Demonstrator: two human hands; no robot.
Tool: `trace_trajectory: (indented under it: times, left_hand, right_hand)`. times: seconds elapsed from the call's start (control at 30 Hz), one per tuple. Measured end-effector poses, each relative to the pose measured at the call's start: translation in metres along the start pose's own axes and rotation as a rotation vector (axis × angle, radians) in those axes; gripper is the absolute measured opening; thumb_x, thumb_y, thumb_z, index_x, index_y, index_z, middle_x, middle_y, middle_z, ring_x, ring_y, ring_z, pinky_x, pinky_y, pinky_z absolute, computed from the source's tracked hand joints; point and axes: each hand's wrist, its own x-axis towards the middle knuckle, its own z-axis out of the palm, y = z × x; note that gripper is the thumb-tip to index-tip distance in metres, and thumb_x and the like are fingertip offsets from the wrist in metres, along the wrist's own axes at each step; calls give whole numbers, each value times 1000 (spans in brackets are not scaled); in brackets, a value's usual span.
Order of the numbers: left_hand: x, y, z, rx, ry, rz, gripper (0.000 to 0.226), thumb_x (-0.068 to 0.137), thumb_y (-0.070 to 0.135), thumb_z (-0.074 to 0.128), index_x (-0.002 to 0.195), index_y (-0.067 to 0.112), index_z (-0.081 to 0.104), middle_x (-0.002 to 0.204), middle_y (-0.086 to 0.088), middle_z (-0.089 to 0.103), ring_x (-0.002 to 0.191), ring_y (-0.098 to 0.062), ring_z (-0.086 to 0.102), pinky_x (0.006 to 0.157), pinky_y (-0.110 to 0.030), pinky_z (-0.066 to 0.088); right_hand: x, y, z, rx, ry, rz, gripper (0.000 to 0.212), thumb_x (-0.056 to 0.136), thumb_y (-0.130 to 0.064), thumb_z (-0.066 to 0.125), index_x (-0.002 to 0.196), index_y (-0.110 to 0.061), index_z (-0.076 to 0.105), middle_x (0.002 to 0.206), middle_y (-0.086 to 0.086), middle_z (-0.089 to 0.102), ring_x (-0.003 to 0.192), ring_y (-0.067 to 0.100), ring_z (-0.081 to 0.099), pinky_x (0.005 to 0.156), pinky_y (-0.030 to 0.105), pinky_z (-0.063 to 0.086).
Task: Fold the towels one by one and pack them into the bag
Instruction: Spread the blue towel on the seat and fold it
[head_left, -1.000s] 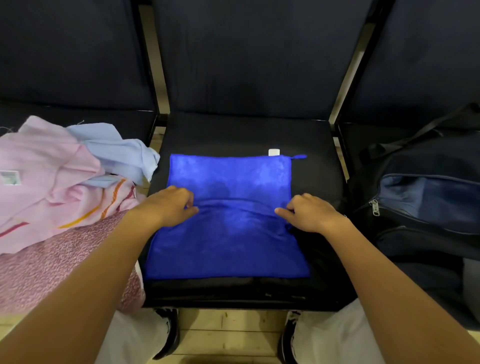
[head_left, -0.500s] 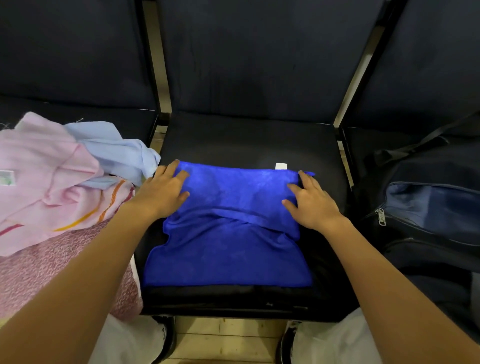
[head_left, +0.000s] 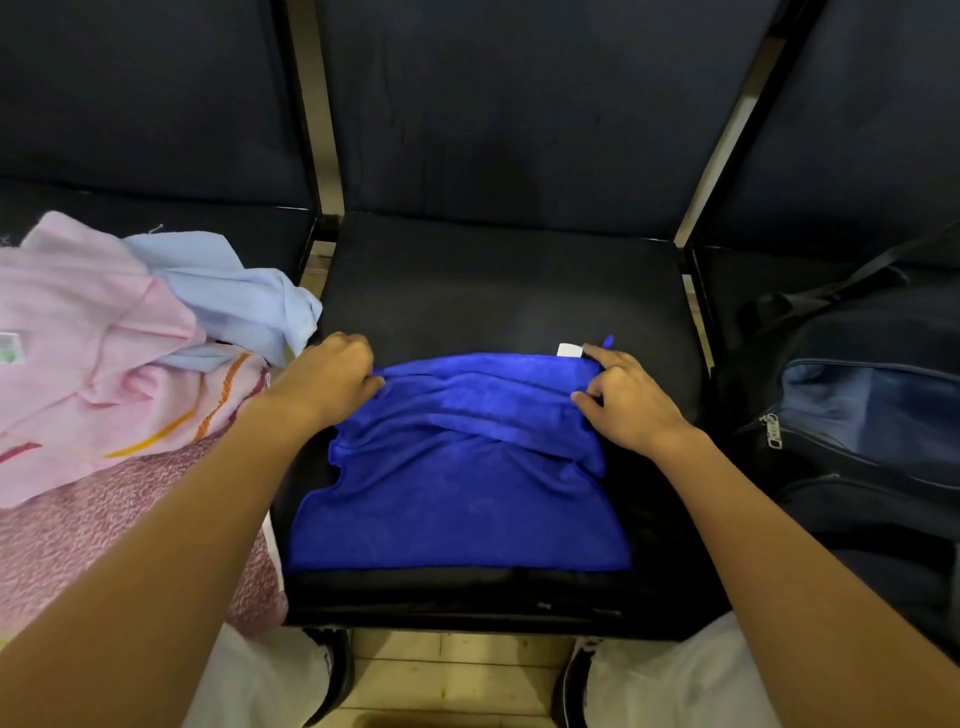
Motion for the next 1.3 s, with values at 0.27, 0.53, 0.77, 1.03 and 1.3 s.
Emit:
trace_trajectory:
  times: [0.27,0.53,0.77,1.03,1.3]
  left_hand:
    - [-5,1,-3,-28,-97,-62,32,89,15,65,119,17,54,109,-9,58,97,-26,57,85,-41,52]
    - [-10,7,-16,29,78,-24,13,85,24,66,84,17,55,97,-4,54,86,-20,53,66,-31,38]
    - [-16,17,-33,-51,314,-107,13,97,18,51,101,11,41,87,-12,54,73,-24,47,64,-36,34]
    - [-8,9,-33,-247,506,-103,12,96,15,57,105,9,58,96,-16,65,87,-32,62,73,-41,49]
    - [-8,5,-32,-596,534,-58,13,88,-1,61,86,9,53,90,-14,68,81,-26,66,71,-33,54]
  right_hand:
    - [-6,-6,-5,66,62,75,13,93,-25,65,90,-16,56,86,1,61,81,24,58,65,32,41]
    - [-3,-12,-10,149,281,13,27,92,-14,60,118,-21,64,116,1,60,96,26,61,77,34,48]
    - [0,-11,-13,362,536,51,14,88,-8,60,92,-20,65,103,-2,55,68,17,57,64,29,45]
    - [2,-14,-14,555,640,88,18,94,-5,60,107,-14,70,104,-4,57,72,16,68,69,24,58]
    - [4,-17,-16,783,636,90,29,87,0,66,95,-27,60,92,-11,65,94,9,66,75,13,54]
